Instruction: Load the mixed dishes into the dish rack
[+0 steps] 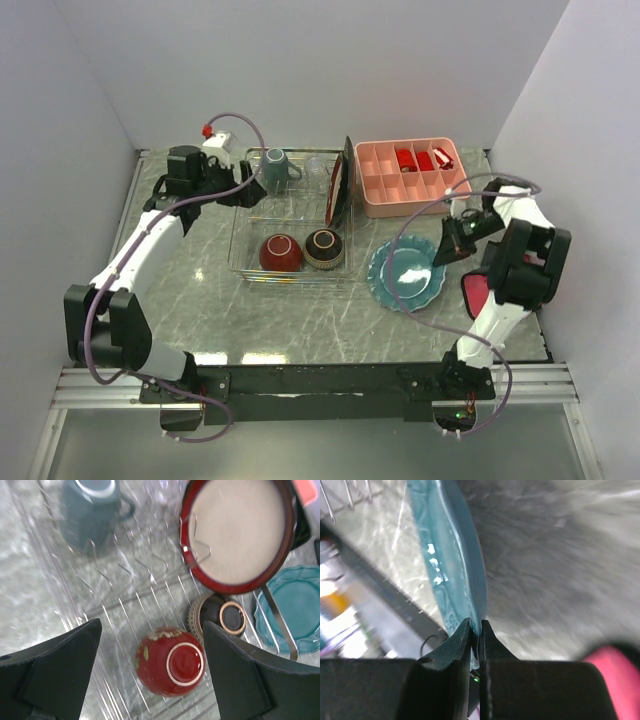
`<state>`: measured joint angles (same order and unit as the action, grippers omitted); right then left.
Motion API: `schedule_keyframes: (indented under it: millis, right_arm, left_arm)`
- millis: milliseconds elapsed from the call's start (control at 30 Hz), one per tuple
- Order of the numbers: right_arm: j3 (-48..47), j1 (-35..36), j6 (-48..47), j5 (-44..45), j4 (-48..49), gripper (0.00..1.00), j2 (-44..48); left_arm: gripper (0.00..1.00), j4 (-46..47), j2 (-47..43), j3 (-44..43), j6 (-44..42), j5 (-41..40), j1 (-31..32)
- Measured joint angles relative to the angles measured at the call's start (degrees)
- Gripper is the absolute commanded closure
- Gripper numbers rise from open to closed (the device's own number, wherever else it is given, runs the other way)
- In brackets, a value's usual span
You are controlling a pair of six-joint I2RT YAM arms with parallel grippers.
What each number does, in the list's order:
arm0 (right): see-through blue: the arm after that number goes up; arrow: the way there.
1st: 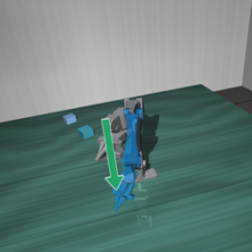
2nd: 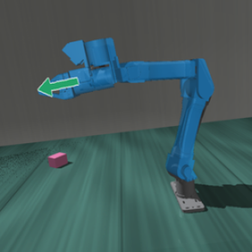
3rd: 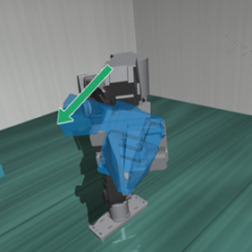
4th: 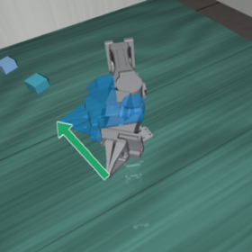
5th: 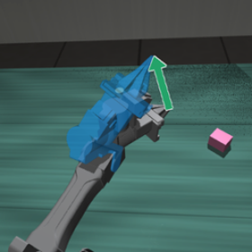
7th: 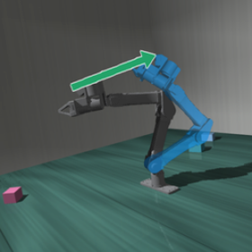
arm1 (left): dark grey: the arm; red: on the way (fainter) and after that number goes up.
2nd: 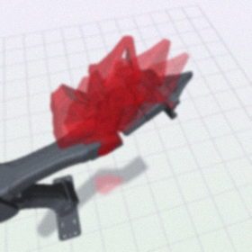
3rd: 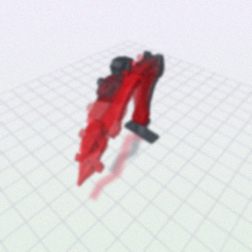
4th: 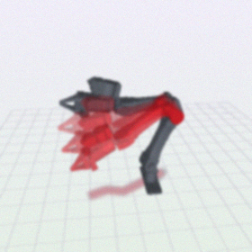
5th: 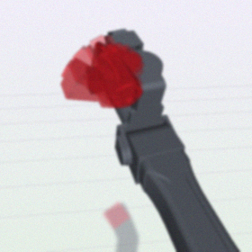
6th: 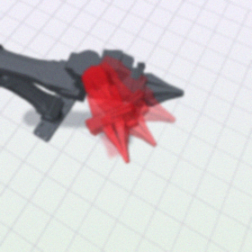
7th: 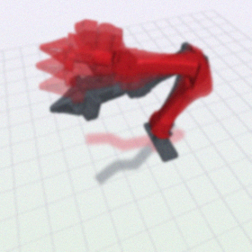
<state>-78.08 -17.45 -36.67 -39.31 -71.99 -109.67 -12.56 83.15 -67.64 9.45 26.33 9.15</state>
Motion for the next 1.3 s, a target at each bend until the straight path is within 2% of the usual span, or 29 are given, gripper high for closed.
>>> schedule_keyframes:
  millis: [167, 333, 467, 533, 567, 600, 667, 700, 800, 1000, 1200, 1300]
  right_arm:
    - [-2.89, 1.31, 4.46, 7.23, 2.62, 1.0, 12.0]
    - [-2.78, 6.67, 10.34, 17.22, 7.72, 1.0, 23.26]
    - [-1.7, 13.33, 16.44, 22.88, 9.73, 1.0, 30.03]
    - [-1.62, 15.72, 18.45, 24.26, 9.66, 1.0, 32.04]
    - [-1.49, 16.65, 19.65, 25.29, 9.68, 1.0, 33.24]
    - [-1.44, 17.05, 20.61, 26.14, 9.62, 1.0, 34.14]
    - [-1.6, 17.27, 22.93, 29.0, 9.33, 1.0, 36.22]
    - [-1.92, 17.18, 23.69, 30.4, 9.07, 1.0, 36.96]
    - [-6.78, 17.03, 26.38, 34.84, 6.69, 1.0, 38.23]
    - [-20.52, 21.94, 31.39, 39.67, 6.45, 1.0, 38.36]
    - [-30.18, 32.87, 35.98, 45.44, 7.56, 1.0, 37.18]
    - [-34.75, 37.68, 38.49, 51.36, 7.74, 1.0, 33.97]
  left_arm:
    - [0.12, 2.73, -2.6, 0.0, 1.25, -0.81, -1.51]
    - [0.14, 3.72, -4.48, 0.0, 2.29, -4.87, -3.06]
    - [0.16, 2.97, -5.33, 0.26, 3.5, -11.93, -3.93]
    - [0.22, 2.05, -6.19, 1.6, 4.74, -15.93, -4.26]
    - [0.27, 1.57, -6.84, 2.6, 5.42, -17.53, -4.44]
    - [0.4, 1.07, -7.61, 3.89, 6.36, -19.12, -4.52]
    - [0.55, 0.44, -9.94, 7.91, 8.2, -21.38, -4.7]
    - [0.74, 0.2, -10.69, 9.31, 9.33, -21.81, -4.74]
    - [0.99, -0.2, -12.48, 13.7, 11.96, -22.58, -4.72]
    - [0.99, -0.66, -12.41, 18.23, 14.97, -22.62, -4.72]
    - [0.99, -1.03, -11.72, 21.42, 18.16, -21.59, -4.61]
    - [0.99, -1.88, -11.63, 22.84, 20.28, -20.52, -4.46]
